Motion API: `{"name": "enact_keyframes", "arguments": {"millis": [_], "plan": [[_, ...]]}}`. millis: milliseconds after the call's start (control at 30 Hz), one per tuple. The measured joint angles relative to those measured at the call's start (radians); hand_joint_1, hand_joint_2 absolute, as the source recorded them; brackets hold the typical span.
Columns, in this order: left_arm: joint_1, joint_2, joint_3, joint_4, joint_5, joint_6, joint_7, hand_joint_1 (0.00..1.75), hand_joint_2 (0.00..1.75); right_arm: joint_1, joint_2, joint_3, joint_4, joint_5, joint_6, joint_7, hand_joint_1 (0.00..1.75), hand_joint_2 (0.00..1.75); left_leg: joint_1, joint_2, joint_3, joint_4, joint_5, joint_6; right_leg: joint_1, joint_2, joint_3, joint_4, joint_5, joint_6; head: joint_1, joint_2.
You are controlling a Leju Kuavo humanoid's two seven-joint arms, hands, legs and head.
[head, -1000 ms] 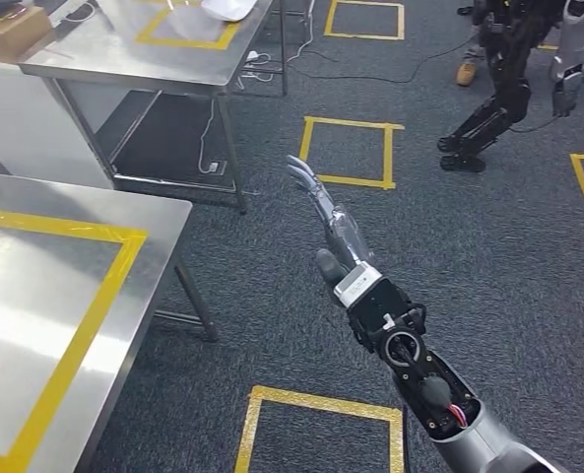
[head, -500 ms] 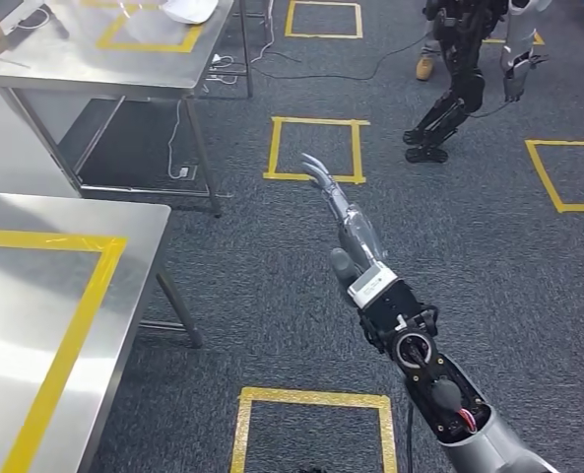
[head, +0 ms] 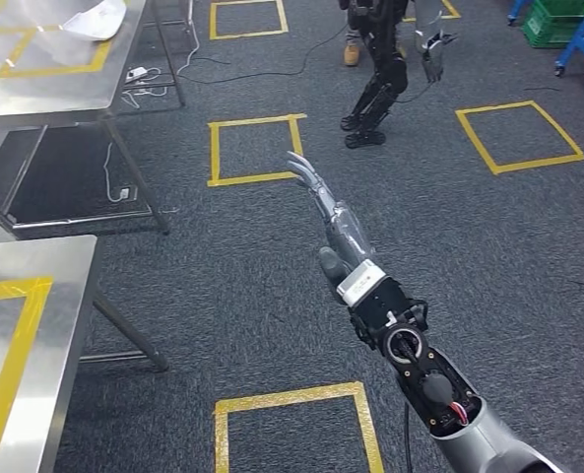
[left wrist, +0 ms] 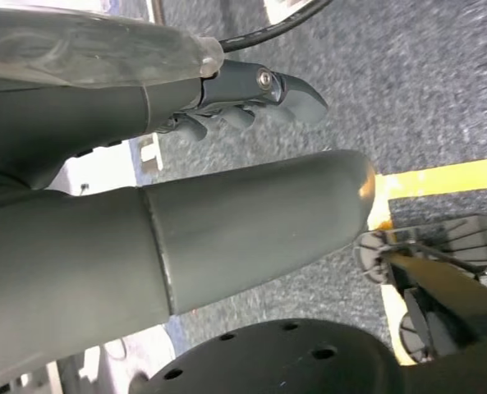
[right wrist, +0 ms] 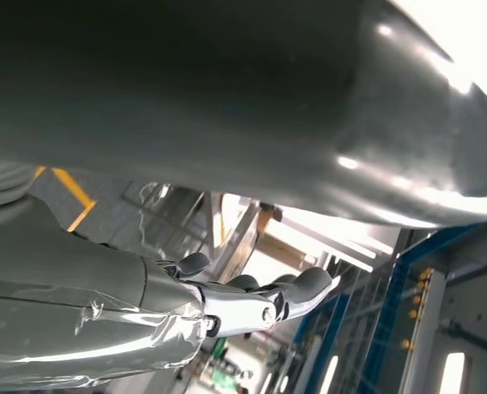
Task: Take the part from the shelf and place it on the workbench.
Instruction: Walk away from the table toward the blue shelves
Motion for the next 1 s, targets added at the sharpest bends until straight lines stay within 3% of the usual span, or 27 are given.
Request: {"name": "enact_keyframes", "arguments": {"millis": [67,100,167,233,300,367,400,433,467,533,600,667,733,767,833,900,933,1000], "plan": [[-0.001,0.004,0.000,0.000,0.000,0.000,0.000,0.00,0.00,0.000,0.000,0.000,-0.001,0.000,0.000,-0.001,0.00,0.00,-0.001,-0.029,0.050,-0.116,0.044,0.007,0.002,0.020,-0.003,0.002,0.000,0.006,-0.001,0.000],[-0.002,0.005,0.000,0.000,0.000,0.001,0.000,0.00,0.00,0.001,0.000,0.000,-0.001,0.000,0.000,-0.001,0.00,0.00,-0.003,-0.035,0.059,-0.137,0.048,0.010,0.001,0.029,-0.005,0.002,0.001,0.011,-0.002,0.000],[-0.006,0.005,0.000,0.000,0.000,0.001,0.000,0.00,0.00,0.002,0.000,-0.001,-0.002,0.000,0.000,-0.001,0.00,0.00,-0.004,-0.018,0.062,-0.144,0.050,0.016,-0.001,0.041,-0.008,0.001,0.003,0.023,-0.002,0.000],[-0.007,0.004,0.000,0.000,0.000,0.001,-0.001,0.00,0.00,0.002,0.000,-0.002,-0.005,0.001,-0.001,-0.002,0.00,0.00,0.000,0.003,0.067,-0.154,0.054,0.027,0.001,0.008,-0.024,0.035,-0.021,0.032,0.004,0.000],[-0.005,0.004,0.000,0.000,0.000,0.001,-0.001,0.00,0.00,0.003,0.000,-0.003,-0.008,0.002,-0.004,-0.002,0.00,0.00,0.000,0.025,0.071,-0.159,0.055,0.034,0.001,-0.042,-0.076,0.149,-0.084,0.038,0.014,0.000],[-0.003,0.005,0.000,0.000,0.000,0.001,-0.002,0.00,0.00,0.007,0.000,-0.003,-0.009,0.002,-0.007,-0.002,0.00,0.00,-0.002,0.046,0.071,-0.159,0.054,0.036,-0.003,-0.060,-0.138,0.281,-0.139,0.045,0.021,0.000],[-0.002,0.005,0.000,0.000,0.000,0.001,-0.002,0.00,0.00,0.010,0.000,-0.003,-0.009,0.002,-0.008,-0.002,0.00,0.00,-0.003,0.056,0.071,-0.158,0.053,0.035,-0.006,-0.063,-0.150,0.307,-0.141,0.048,0.023,0.000],[-0.003,0.005,0.000,0.000,0.000,0.001,-0.002,0.00,0.00,0.011,0.000,-0.003,-0.010,0.002,-0.008,-0.001,0.00,0.00,-0.003,0.066,0.072,-0.158,0.051,0.034,-0.008,-0.068,-0.140,0.290,-0.123,0.049,0.026,0.000],[-0.003,0.005,0.000,0.000,0.000,0.001,-0.002,0.00,0.00,0.013,0.000,-0.004,-0.010,0.002,-0.008,-0.001,0.00,0.00,-0.002,0.075,0.074,-0.157,0.049,0.031,-0.010,-0.076,-0.111,0.234,-0.091,0.049,0.029,0.000],[-0.004,0.004,0.000,0.000,0.000,0.001,-0.002,0.00,0.00,0.012,0.000,-0.004,-0.012,0.002,-0.009,-0.001,0.00,0.00,-0.005,0.091,0.078,-0.152,0.042,0.022,-0.008,-0.114,-0.035,0.087,-0.031,0.045,0.037,0.000],[-0.005,0.005,0.000,0.000,0.000,0.001,-0.002,0.00,0.00,0.013,0.000,-0.003,-0.014,0.002,-0.009,-0.001,0.00,0.00,-0.011,0.105,0.080,-0.147,0.037,0.012,-0.003,-0.134,-0.003,0.016,-0.013,0.033,0.036,0.000],[-0.006,0.005,0.000,0.000,0.001,0.001,-0.002,0.00,0.00,0.013,0.000,-0.004,-0.017,0.004,-0.011,0.000,0.00,0.00,-0.011,0.120,0.082,-0.146,0.034,0.003,0.001,-0.113,-0.005,0.012,-0.012,0.019,0.028,0.000],[-0.006,0.005,0.000,0.000,0.001,0.001,-0.002,0.00,0.00,0.013,0.000,-0.003,-0.020,0.012,-0.015,0.005,0.00,0.00,-0.005,0.102,0.075,-0.121,0.013,-0.008,0.000,-0.093,-0.004,0.007,-0.007,0.008,0.022,0.000],[-0.006,0.005,0.000,0.000,0.002,0.001,-0.002,0.00,0.00,0.013,0.000,-0.003,-0.022,0.016,-0.019,0.009,0.00,0.00,-0.003,0.081,0.058,-0.080,-0.013,-0.012,-0.002,-0.084,-0.004,0.005,-0.005,0.003,0.017,0.000],[-0.004,0.005,0.000,0.000,0.002,0.001,-0.003,0.00,0.00,0.015,0.000,-0.003,-0.022,0.020,-0.026,0.016,0.00,0.00,-0.001,0.041,-0.008,0.060,-0.082,-0.016,-0.002,-0.065,-0.005,0.004,-0.003,-0.003,0.006,0.000],[-0.001,0.005,0.000,0.000,0.002,0.001,-0.003,0.00,0.00,0.023,0.000,-0.004,-0.022,0.020,-0.031,0.020,0.00,0.00,-0.001,0.029,-0.062,0.162,-0.111,-0.015,0.001,-0.042,-0.007,0.005,-0.003,-0.006,0.001,0.000],[0.000,0.005,0.000,0.000,0.002,0.001,-0.002,0.00,0.00,0.029,-0.001,-0.007,-0.022,0.020,-0.033,0.021,0.00,0.00,-0.002,0.027,-0.064,0.159,-0.097,-0.011,0.002,-0.029,-0.006,0.005,-0.002,-0.006,0.001,0.000],[0.000,0.007,0.000,0.000,0.000,0.001,-0.001,0.00,0.00,0.041,-0.001,-0.017,-0.023,0.020,-0.035,0.021,0.00,0.00,-0.003,0.006,-0.014,0.041,-0.022,0.000,0.003,-0.004,-0.005,0.005,-0.001,-0.006,-0.001,0.000]]}}
